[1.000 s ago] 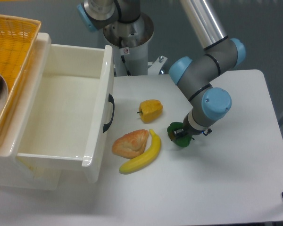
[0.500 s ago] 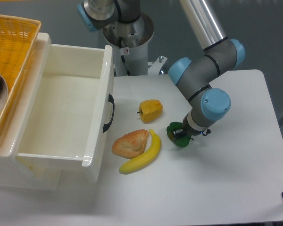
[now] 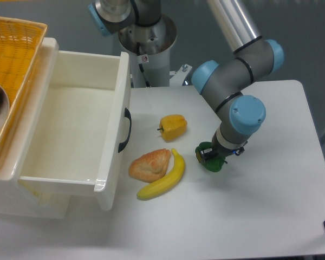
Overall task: Pick up the green chilies
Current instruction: 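Lift the green bell pepper up off the table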
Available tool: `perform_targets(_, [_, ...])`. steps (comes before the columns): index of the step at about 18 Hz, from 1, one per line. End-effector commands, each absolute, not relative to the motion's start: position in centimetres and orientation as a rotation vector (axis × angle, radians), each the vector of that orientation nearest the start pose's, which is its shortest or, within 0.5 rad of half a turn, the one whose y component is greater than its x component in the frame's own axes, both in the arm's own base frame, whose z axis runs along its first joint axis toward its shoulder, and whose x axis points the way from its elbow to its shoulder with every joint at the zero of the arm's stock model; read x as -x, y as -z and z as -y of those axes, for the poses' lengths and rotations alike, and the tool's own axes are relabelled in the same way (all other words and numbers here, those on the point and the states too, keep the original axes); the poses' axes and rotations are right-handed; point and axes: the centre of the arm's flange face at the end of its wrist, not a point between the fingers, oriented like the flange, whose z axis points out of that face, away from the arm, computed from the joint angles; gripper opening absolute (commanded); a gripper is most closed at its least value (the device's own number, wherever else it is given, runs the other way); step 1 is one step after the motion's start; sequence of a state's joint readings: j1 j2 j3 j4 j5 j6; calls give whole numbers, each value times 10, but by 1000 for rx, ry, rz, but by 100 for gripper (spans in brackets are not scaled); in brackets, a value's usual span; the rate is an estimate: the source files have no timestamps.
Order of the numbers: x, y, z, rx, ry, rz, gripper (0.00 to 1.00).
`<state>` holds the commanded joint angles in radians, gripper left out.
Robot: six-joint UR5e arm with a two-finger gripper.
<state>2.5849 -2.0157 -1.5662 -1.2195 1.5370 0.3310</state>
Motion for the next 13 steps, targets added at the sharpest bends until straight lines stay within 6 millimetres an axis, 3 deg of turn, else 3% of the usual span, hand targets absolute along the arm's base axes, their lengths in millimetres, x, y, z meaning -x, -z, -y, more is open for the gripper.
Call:
perform_targets(7, [443,-333,-447,3030,28,698,64])
perform_targets(13, [421,-349,-458,3083,-15,313,64])
